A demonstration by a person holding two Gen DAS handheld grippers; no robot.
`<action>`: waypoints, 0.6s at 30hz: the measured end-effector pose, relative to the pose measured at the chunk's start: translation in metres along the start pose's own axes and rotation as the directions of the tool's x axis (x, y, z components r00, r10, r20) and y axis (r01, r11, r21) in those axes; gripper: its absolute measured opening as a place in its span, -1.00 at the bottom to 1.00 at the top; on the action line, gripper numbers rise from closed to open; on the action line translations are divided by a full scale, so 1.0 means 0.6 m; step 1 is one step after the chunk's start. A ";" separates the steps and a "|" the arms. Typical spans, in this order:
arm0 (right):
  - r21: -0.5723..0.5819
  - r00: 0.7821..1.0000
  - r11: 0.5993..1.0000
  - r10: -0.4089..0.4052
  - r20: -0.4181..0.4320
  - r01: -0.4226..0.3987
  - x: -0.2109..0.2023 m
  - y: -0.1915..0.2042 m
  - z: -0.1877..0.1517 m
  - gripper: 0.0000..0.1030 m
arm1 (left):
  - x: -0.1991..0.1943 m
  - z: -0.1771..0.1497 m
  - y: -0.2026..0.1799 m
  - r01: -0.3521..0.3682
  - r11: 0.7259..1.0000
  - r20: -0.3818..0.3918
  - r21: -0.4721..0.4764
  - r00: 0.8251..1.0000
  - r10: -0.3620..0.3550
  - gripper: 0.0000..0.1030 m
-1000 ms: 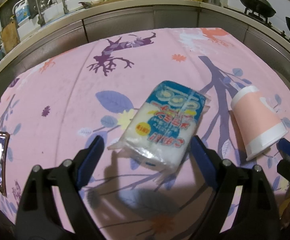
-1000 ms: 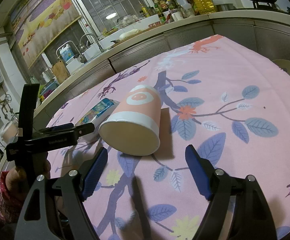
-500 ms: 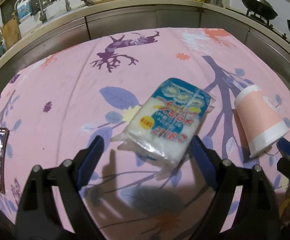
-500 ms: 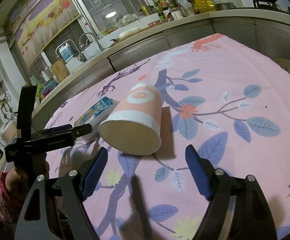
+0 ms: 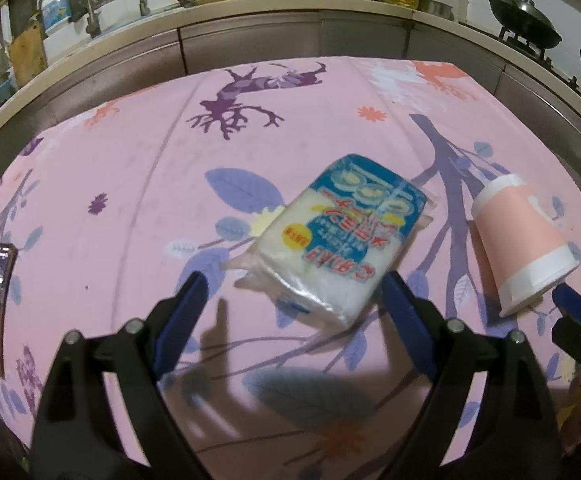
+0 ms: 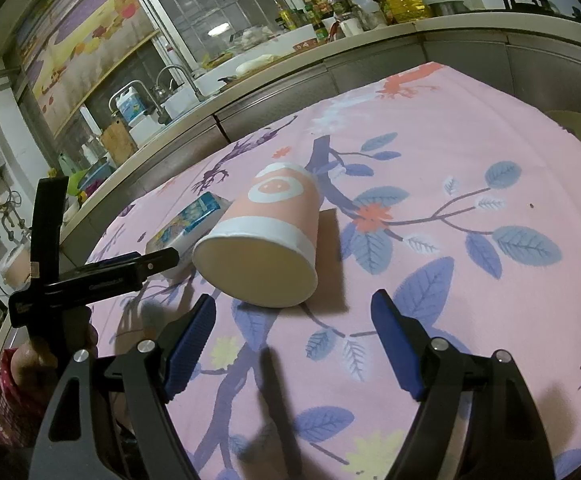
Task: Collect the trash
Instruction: 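Keep holding the white tissue pack and pink cup above the table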
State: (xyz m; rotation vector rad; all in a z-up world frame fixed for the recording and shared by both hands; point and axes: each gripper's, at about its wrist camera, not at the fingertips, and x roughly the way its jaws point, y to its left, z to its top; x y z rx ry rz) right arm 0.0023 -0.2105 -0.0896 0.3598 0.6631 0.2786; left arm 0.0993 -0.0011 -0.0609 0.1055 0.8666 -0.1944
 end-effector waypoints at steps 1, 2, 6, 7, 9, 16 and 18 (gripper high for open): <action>0.002 1.000 1.000 0.001 0.000 -0.001 0.001 -0.002 0.001 0.49 | -0.001 0.000 -0.001 -0.006 1.000 0.000 0.000 1.000 0.006 0.76; 0.003 1.000 1.000 0.001 0.000 -0.001 0.002 -0.006 0.004 0.49 | -0.003 0.001 0.000 -0.006 1.000 0.007 -0.001 1.000 0.006 0.79; 0.003 1.000 1.000 0.002 0.000 -0.002 0.003 -0.004 0.003 0.49 | -0.016 0.000 0.003 0.009 1.000 0.043 -0.007 0.999 -0.009 0.82; 0.005 1.000 1.000 0.002 -0.002 -0.002 0.002 -0.005 0.003 0.49 | -0.015 0.001 0.004 0.010 1.000 0.043 -0.006 0.999 -0.010 0.82; 0.003 1.000 1.000 0.003 0.000 -0.003 0.001 -0.009 0.006 0.49 | -0.013 -0.001 0.006 0.009 1.000 0.031 -0.009 0.999 -0.009 0.82; 0.007 1.000 1.000 0.004 -0.003 -0.004 0.002 -0.009 0.004 0.49 | 0.002 -0.010 0.030 0.083 0.992 -0.026 -0.092 0.996 -0.086 0.82; 0.006 1.000 1.000 0.006 -0.004 -0.006 0.002 -0.016 0.009 0.49 | 0.011 -0.013 0.030 0.104 0.990 -0.073 -0.095 0.991 -0.111 0.82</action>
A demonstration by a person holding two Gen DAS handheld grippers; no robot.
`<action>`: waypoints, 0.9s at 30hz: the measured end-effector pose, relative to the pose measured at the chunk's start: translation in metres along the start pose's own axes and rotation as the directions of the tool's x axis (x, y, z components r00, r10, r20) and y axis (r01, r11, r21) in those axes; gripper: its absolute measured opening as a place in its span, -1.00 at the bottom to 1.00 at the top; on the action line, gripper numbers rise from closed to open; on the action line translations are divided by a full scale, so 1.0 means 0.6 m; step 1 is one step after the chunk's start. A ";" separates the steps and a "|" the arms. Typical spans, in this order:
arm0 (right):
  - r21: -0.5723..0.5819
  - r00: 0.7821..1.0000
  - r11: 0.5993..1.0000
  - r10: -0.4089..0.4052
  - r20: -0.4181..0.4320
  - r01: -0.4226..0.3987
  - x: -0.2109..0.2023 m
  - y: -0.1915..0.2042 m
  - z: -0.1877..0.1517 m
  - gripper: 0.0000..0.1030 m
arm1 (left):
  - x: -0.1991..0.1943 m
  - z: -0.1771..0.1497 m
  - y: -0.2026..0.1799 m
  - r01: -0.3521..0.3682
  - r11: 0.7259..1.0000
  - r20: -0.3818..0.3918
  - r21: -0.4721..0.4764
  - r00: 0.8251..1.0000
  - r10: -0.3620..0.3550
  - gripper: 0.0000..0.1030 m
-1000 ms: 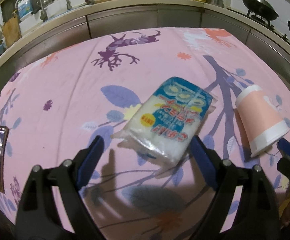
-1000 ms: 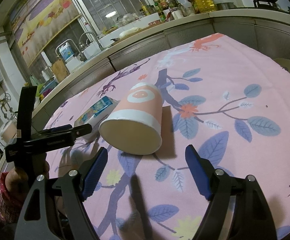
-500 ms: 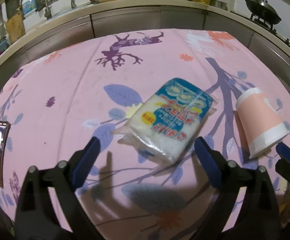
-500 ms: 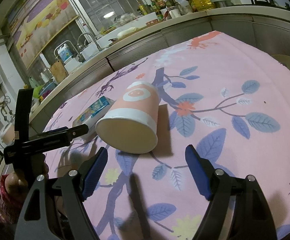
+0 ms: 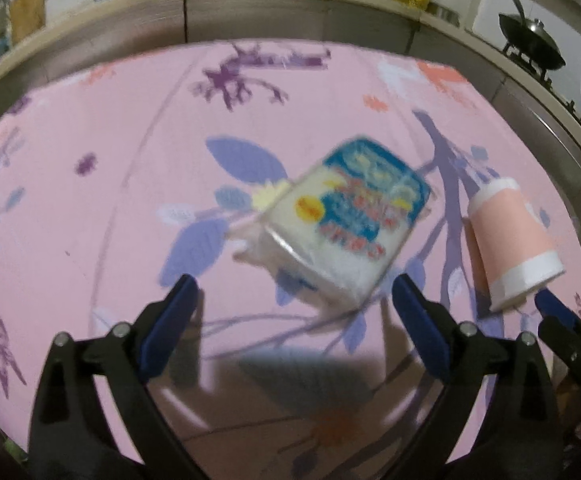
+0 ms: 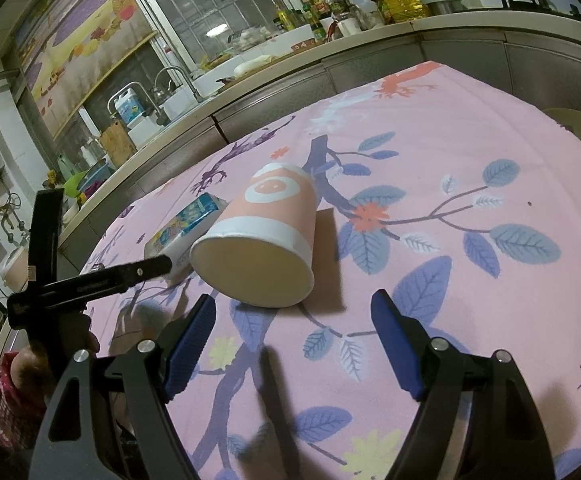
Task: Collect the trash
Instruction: 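Keep holding the white tissue pack and pink cup above the table, then carry the tissue pack and pink cup toward the white bin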
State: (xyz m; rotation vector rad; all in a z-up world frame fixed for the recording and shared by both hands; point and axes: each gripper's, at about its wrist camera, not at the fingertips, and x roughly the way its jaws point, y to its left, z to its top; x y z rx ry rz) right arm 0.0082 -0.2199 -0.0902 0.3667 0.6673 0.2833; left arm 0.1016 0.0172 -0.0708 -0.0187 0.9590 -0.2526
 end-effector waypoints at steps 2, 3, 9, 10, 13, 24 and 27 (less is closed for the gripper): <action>0.000 1.000 1.000 0.002 0.000 -0.002 0.000 0.003 -0.002 0.49 | 0.000 -0.003 0.001 -0.025 1.000 0.006 0.005 1.000 0.025 0.82; -0.001 1.000 1.000 0.003 -0.001 -0.003 0.000 -0.004 0.001 0.49 | -0.003 -0.005 0.001 -0.050 0.999 0.024 0.011 0.998 0.049 0.82; 0.003 1.000 1.000 0.004 -0.001 -0.004 -0.001 -0.009 0.002 0.49 | -0.001 -0.008 0.010 -0.094 0.995 -0.006 0.019 0.996 0.094 0.82; 0.002 1.000 1.000 0.004 -0.001 -0.004 -0.001 -0.007 0.001 0.49 | 0.002 -0.007 0.013 -0.088 0.996 -0.020 0.010 0.996 0.088 0.82; 0.003 1.000 1.000 0.005 -0.002 -0.005 -0.001 -0.010 0.000 0.49 | 0.006 -0.007 0.020 -0.088 0.996 -0.032 -0.003 0.996 0.088 0.82; 0.004 1.000 1.000 0.006 -0.002 -0.006 -0.001 -0.012 0.002 0.49 | 0.010 -0.017 0.015 -0.103 0.993 -0.010 0.052 0.995 0.104 0.88; 0.004 1.000 1.000 0.007 -0.002 -0.007 -0.001 -0.011 0.002 0.49 | 0.006 -0.025 0.015 -0.107 0.993 0.009 0.048 0.994 0.106 0.88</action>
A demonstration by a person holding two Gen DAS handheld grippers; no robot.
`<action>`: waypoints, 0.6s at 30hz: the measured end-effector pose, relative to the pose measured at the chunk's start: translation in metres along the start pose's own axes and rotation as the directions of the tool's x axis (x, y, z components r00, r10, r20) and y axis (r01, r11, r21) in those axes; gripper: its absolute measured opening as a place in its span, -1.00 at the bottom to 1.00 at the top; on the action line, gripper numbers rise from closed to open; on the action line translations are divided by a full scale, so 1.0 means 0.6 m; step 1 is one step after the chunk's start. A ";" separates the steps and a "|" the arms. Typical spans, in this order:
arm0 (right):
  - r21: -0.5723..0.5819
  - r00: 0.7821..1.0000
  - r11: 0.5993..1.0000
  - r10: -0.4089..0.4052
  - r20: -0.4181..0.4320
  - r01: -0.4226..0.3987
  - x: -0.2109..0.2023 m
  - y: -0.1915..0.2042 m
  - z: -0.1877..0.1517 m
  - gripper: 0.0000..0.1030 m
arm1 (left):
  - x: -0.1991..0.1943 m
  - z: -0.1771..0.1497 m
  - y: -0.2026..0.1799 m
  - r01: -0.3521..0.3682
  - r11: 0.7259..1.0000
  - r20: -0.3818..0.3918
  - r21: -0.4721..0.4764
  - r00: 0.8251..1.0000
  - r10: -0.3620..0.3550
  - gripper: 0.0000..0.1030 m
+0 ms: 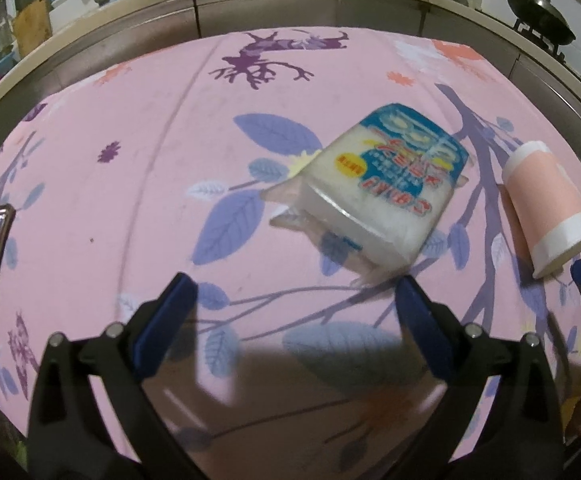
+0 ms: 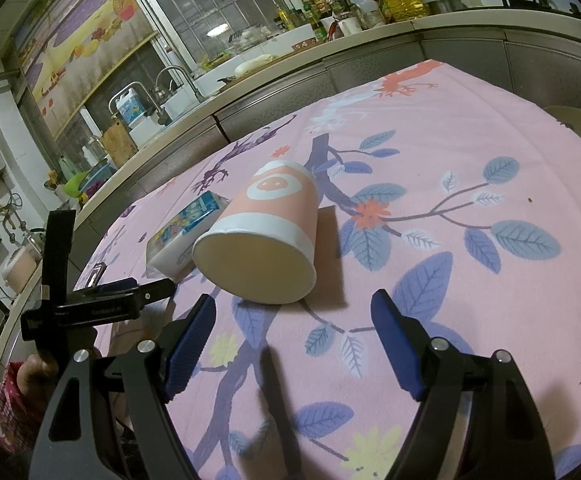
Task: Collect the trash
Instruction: 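Carry the tissue pack and pink cup toward the white bin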
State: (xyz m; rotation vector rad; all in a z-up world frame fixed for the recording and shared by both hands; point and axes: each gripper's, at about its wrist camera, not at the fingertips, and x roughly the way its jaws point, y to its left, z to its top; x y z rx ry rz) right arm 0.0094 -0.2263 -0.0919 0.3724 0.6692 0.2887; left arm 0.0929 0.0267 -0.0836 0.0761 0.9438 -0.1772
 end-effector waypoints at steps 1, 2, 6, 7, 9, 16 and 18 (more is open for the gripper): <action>0.000 1.000 1.000 0.000 0.000 0.000 0.000 0.000 0.000 0.49 | -0.002 -0.002 0.000 -0.002 1.000 0.000 -0.001 1.000 0.002 0.88; 0.000 1.000 1.000 0.000 0.000 0.000 0.000 -0.001 0.000 0.49 | -0.003 -0.002 0.000 -0.003 1.000 -0.003 -0.001 1.000 0.003 0.88; -0.001 1.000 1.000 0.001 0.002 -0.001 -0.003 -0.005 0.001 0.49 | -0.012 -0.002 0.009 0.045 0.998 -0.021 -0.035 0.999 -0.046 0.88; -0.001 1.000 1.000 0.001 0.004 -0.001 -0.007 -0.009 0.001 0.49 | -0.015 -0.002 0.012 0.060 0.997 -0.021 -0.045 0.998 -0.061 0.88; 0.003 1.000 1.000 0.002 0.005 -0.002 -0.008 -0.010 0.001 0.49 | -0.025 -0.001 0.014 0.058 0.997 0.001 -0.041 0.998 -0.058 0.88; 0.001 1.000 1.000 0.017 -0.004 -0.017 -0.008 -0.008 0.001 0.49 | -0.055 0.015 0.001 0.077 0.997 0.067 0.023 0.995 -0.078 0.88; 0.001 1.000 1.000 0.026 -0.003 -0.026 -0.012 -0.011 0.006 0.49 | -0.062 0.026 0.002 0.124 0.992 0.073 0.016 0.990 -0.125 0.88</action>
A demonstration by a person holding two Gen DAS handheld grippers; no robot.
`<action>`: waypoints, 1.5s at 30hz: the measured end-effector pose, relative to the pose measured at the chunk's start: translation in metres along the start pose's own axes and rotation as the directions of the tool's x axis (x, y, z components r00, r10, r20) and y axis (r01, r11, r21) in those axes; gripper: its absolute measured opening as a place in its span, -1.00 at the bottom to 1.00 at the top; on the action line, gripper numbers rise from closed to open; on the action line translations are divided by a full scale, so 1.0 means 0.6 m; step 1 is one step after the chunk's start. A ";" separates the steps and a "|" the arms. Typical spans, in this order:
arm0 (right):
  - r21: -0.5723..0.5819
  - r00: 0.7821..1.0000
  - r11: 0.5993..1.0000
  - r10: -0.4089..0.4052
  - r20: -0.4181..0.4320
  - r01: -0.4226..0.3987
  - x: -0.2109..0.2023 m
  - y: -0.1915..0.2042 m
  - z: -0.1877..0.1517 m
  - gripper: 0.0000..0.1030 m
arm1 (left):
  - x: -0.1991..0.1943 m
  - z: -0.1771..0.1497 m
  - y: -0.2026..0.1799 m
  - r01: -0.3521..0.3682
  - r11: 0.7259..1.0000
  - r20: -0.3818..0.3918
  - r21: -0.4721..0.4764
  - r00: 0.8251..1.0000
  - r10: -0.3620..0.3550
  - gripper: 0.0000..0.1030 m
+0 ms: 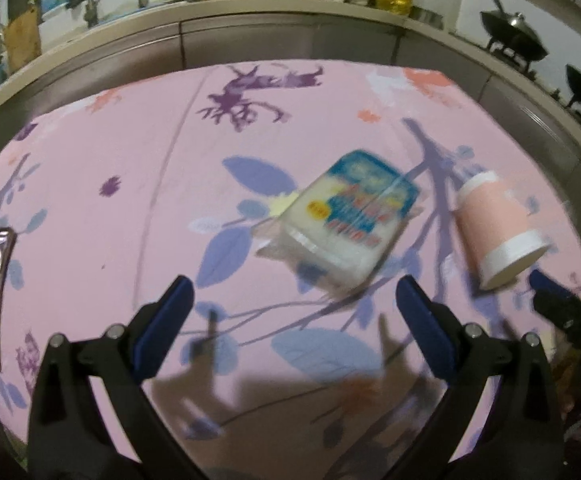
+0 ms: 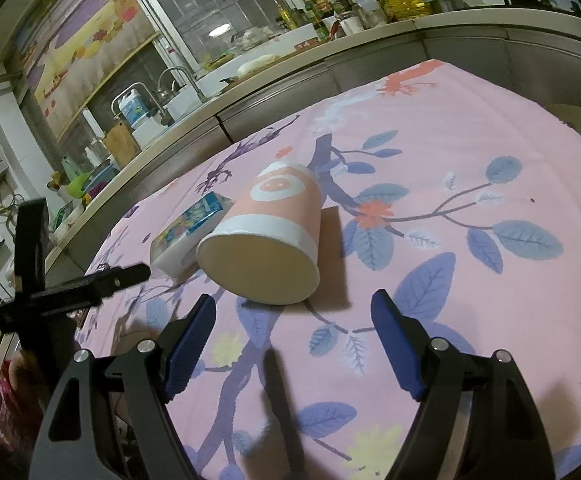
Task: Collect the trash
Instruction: 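Carry the tissue pack and pink cup toward the white bin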
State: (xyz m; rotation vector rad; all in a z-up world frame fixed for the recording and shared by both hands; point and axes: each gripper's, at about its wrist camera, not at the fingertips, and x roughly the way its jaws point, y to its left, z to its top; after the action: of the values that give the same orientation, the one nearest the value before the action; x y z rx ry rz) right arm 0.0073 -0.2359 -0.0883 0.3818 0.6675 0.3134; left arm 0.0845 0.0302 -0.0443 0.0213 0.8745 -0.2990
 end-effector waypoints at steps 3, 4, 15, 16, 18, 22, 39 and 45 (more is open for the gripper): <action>0.023 1.000 1.000 0.020 0.008 -0.020 -0.008 -0.005 0.005 0.49 | -0.008 0.024 0.009 0.071 0.997 0.020 -0.042 0.997 -0.070 0.88; 0.038 0.999 0.999 0.035 0.010 -0.035 -0.013 -0.009 0.007 0.49 | -0.011 0.034 0.013 0.092 0.994 0.030 -0.056 0.995 -0.090 0.88; 0.210 0.992 0.971 0.099 0.079 -0.113 -0.045 -0.060 0.061 0.35 | 0.055 0.092 0.027 0.228 0.968 -0.019 -0.108 0.973 -0.232 0.88; 0.221 0.992 0.968 0.103 0.072 -0.116 -0.040 -0.062 0.063 0.33 | 0.057 0.092 0.023 0.232 0.968 -0.019 -0.100 0.972 -0.235 0.88; 0.228 0.992 0.966 0.112 0.059 -0.123 -0.028 -0.061 0.065 0.29 | 0.061 0.092 0.012 0.237 0.969 -0.023 -0.070 0.971 -0.239 0.88; 0.218 0.990 0.966 0.137 0.028 -0.140 -0.007 -0.050 0.061 0.25 | 0.076 0.082 -0.003 0.212 0.977 -0.049 -0.023 0.976 -0.213 0.88; 0.206 0.965 0.949 0.258 -0.058 -0.241 0.032 -0.020 0.046 -0.13 | 0.074 0.040 -0.037 0.221 0.975 -0.054 0.031 0.974 -0.219 0.19; 0.239 0.955 0.928 0.298 -0.009 -0.287 0.018 -0.039 0.053 -0.42 | 0.045 0.052 -0.060 0.244 0.968 -0.013 0.063 0.970 -0.244 0.19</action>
State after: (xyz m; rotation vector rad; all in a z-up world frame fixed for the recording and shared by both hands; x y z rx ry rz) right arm 0.0396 -0.2600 -0.0813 0.7064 0.6948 0.5308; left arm 0.1145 -0.0154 -0.0412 -0.0268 0.8735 -0.5581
